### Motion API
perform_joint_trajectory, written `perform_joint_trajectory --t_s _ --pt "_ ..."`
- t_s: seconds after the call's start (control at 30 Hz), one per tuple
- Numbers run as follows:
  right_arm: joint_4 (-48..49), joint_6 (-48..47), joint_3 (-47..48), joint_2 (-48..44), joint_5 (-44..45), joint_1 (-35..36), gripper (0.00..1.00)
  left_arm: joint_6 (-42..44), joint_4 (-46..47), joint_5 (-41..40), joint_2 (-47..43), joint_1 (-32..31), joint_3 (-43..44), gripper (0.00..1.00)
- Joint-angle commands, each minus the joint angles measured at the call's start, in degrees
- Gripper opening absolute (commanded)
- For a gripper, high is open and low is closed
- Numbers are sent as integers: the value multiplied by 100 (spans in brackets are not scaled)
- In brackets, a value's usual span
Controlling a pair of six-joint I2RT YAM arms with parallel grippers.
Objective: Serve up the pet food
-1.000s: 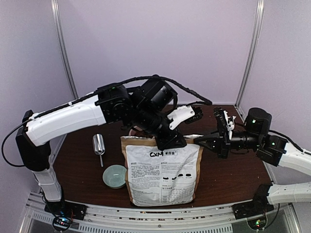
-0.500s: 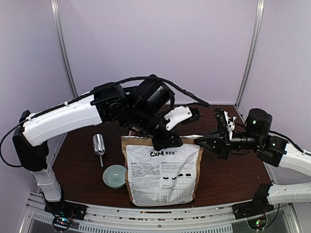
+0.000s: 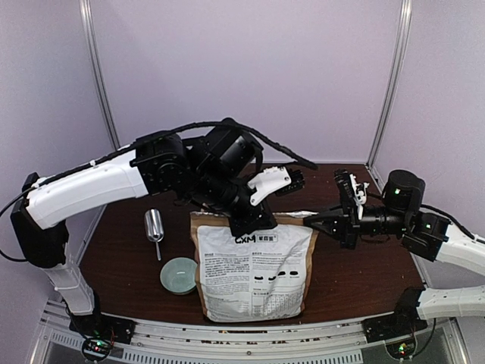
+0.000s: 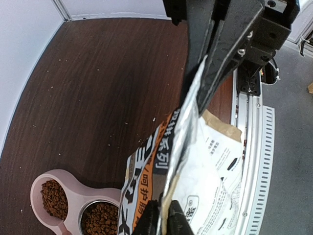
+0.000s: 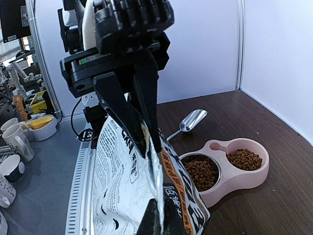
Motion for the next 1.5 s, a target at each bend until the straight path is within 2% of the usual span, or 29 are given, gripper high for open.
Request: perform_joint_trajectory --t_s 0.0,0.07,0.27,0.33,0.37,0.4,0.5,0.73,0.8,0.87,0.97,1.17,1.23,1.33,1.47 --pt "61 -17 56 -313 93 -43 0 1 -451 -618 -326 261 -170 7" --pt "64 -11 57 -321 97 -44 0 1 -450 -624 -337 263 -217 0" --pt "8 -24 65 -369 146 -49 0 10 -457 -749 -385 278 -353 0" --pt "-5 -38 74 -392 150 -44 0 2 -507 -811 -402 302 -372 14" --pt "-20 -39 72 -408 150 -44 0 1 -530 -837 -413 313 -391 15" --pt "-29 -47 78 -419 156 -44 0 1 -533 -856 -430 322 -409 15" --pt "-39 -53 75 -435 172 -44 0 1 -533 -879 -488 346 -487 1" --pt "-72 -63 67 -453 196 -44 0 -3 -545 -996 -651 415 -646 0" --pt "-84 -65 70 -460 186 -44 0 -8 -546 -1050 -700 436 -690 11" --pt "-95 -83 74 -473 194 -44 0 -11 -547 -1073 -742 462 -734 12" --pt "-95 -81 69 -475 196 -44 0 -10 -548 -1082 -789 480 -788 0" --pt "-121 -90 80 -498 220 -44 0 -8 -547 -1180 -892 515 -885 0" --pt "-132 -98 74 -507 225 -44 0 -8 -556 -1228 -945 550 -927 9" --pt "-160 -109 81 -528 236 -44 0 -12 -556 -1250 -1023 587 -1006 11" --pt "-177 -117 89 -556 254 -44 0 -18 -556 -1274 -1110 614 -1111 0"
